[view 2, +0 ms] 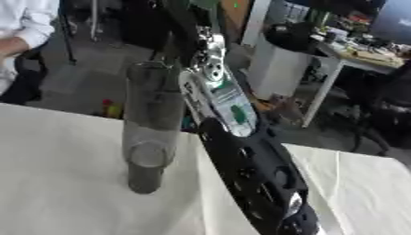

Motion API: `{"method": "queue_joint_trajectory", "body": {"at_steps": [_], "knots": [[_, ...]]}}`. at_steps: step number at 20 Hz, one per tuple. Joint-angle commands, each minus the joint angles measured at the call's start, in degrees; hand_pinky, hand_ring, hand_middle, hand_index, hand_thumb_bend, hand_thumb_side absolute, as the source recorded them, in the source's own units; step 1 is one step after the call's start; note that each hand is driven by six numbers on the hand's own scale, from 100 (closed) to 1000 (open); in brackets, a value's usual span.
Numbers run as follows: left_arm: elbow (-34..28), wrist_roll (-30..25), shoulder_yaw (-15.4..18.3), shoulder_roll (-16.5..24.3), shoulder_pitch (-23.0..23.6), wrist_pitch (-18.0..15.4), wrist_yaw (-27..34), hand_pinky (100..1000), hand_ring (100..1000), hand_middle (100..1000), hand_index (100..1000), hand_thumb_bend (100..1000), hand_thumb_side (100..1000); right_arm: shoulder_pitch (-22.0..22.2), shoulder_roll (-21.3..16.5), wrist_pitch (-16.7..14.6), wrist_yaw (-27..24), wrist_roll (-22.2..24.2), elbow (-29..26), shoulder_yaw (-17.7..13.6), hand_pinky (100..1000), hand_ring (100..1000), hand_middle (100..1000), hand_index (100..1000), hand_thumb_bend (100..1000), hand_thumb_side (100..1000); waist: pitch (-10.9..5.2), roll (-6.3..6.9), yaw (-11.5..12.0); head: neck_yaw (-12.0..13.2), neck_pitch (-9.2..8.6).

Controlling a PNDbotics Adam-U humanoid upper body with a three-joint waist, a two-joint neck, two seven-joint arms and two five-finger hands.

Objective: Arrange flowers into the vase.

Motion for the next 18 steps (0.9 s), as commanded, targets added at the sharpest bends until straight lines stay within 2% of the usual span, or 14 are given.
{"method": "queue_joint_trajectory", "body": {"at_steps": [1, 6, 9, 12, 16, 18], "knots": [[-1.0, 0.1, 0.5, 0.9, -0.3, 0.0, 0.3, 811, 914, 777, 887, 100, 1000, -0.8, -2.0, 3.6, 2.4, 0.4, -1.2, -0.4, 531, 435, 370, 573, 100, 100, -2.14, 0.48, -0.3, 0.1, -0.04], [-1.0, 0.1, 0.6, 0.9, -0.3, 0.0, 0.5, 812, 913, 776, 887, 100, 1000, -0.5, -2.1, 7.7, 2.7, 1.2, -1.8, -0.4, 576, 473, 410, 594, 100, 100, -2.43, 0.41, -0.3, 0.1, -0.01], [-1.0, 0.1, 0.6, 0.9, -0.3, 0.0, 0.5, 811, 911, 774, 886, 100, 1000, -0.4, -2.2, 10.0, 3.0, 1.5, -2.0, -0.4, 661, 514, 449, 626, 100, 100, -2.6, 0.42, -0.3, 0.2, 0.08], [-1.0, 0.1, 0.6, 0.8, -0.4, 0.0, 0.5, 811, 911, 773, 886, 100, 1000, -0.2, -2.2, 12.4, 3.3, 1.2, -2.1, -0.5, 702, 529, 464, 636, 100, 100, -2.69, 0.38, -0.3, 0.2, 0.02], [-1.0, 0.1, 0.6, 0.8, -0.5, 0.0, 0.6, 812, 911, 772, 886, 100, 1000, -0.1, -2.1, 13.8, 3.2, 0.7, -2.5, -0.6, 778, 576, 499, 664, 100, 153, -2.84, 0.32, -0.3, 0.2, -0.02], [-1.0, 0.1, 0.6, 0.7, -0.6, 0.0, 0.6, 812, 911, 771, 886, 100, 1000, 0.0, -2.0, 13.9, 3.1, 0.5, -2.7, -0.6, 803, 591, 509, 678, 100, 223, -2.88, 0.27, -0.2, 0.2, -0.08]]}}
